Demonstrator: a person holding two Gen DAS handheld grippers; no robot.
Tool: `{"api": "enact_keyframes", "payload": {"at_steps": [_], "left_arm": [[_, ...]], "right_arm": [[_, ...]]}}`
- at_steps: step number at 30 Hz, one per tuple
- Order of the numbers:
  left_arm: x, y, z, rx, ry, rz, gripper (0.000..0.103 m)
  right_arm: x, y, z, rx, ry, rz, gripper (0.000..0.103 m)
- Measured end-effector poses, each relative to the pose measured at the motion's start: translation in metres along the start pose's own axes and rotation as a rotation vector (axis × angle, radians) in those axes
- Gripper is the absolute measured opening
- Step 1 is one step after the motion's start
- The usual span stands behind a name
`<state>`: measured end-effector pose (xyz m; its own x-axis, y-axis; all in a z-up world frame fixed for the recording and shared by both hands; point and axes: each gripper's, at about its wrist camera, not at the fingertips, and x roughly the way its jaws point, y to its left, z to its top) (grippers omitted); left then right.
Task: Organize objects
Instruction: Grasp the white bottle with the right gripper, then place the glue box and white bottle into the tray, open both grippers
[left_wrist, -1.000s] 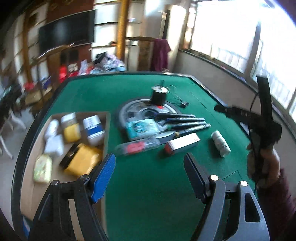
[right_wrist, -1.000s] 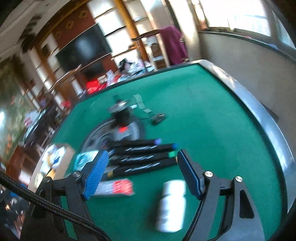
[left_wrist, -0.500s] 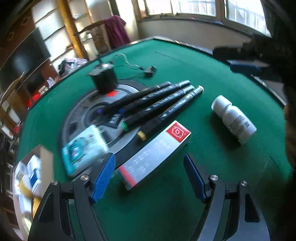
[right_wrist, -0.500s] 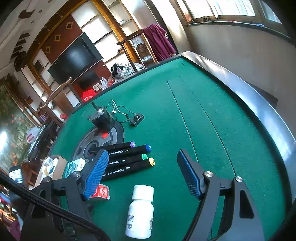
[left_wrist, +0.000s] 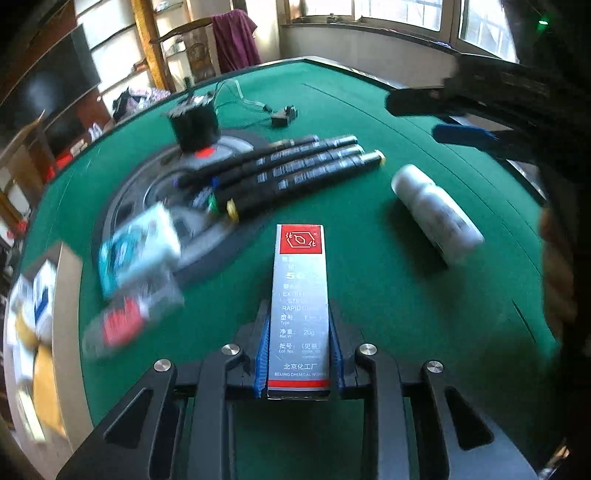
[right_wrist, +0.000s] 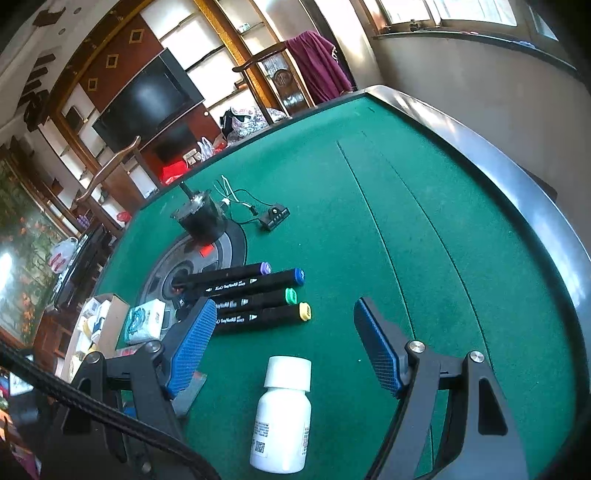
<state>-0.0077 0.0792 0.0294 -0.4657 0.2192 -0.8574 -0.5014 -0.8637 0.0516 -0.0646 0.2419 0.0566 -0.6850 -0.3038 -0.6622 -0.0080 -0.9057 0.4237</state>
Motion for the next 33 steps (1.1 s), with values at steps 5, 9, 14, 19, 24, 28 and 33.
{"api": "enact_keyframes", "payload": {"at_steps": [5,9,14,19,24,28,33], "left_arm": [[0.006,0.000,0.001,-0.055,-0.009,0.010,0.033],[0.003,-0.001,-0.003,-0.105,-0.039,0.004,0.022],[-0.045,0.011,-0.030,-0.191,-0.126,-0.037,0.023],[-0.099,0.033,-0.059,-0.250,-0.218,-0.038,0.023],[-0.121,0.061,-0.083,-0.294,-0.257,-0.012,0.023],[-0.126,0.081,-0.102,-0.352,-0.271,0.000,0.023],[-0.140,0.111,-0.130,-0.435,-0.293,0.028,0.023]], "right_arm": [[0.009,0.003,-0.004,-0.027,0.031,-0.014,0.077],[0.015,0.002,-0.008,-0.033,0.053,-0.020,0.077],[0.022,0.000,-0.013,-0.022,0.082,-0.026,0.077],[0.028,0.013,-0.025,-0.070,0.130,-0.079,0.076],[0.023,0.035,-0.048,-0.170,0.169,-0.220,0.076],[0.023,0.051,-0.061,-0.268,0.187,-0.365,0.031],[0.014,0.050,-0.069,-0.244,0.227,-0.332,0.031]]}}
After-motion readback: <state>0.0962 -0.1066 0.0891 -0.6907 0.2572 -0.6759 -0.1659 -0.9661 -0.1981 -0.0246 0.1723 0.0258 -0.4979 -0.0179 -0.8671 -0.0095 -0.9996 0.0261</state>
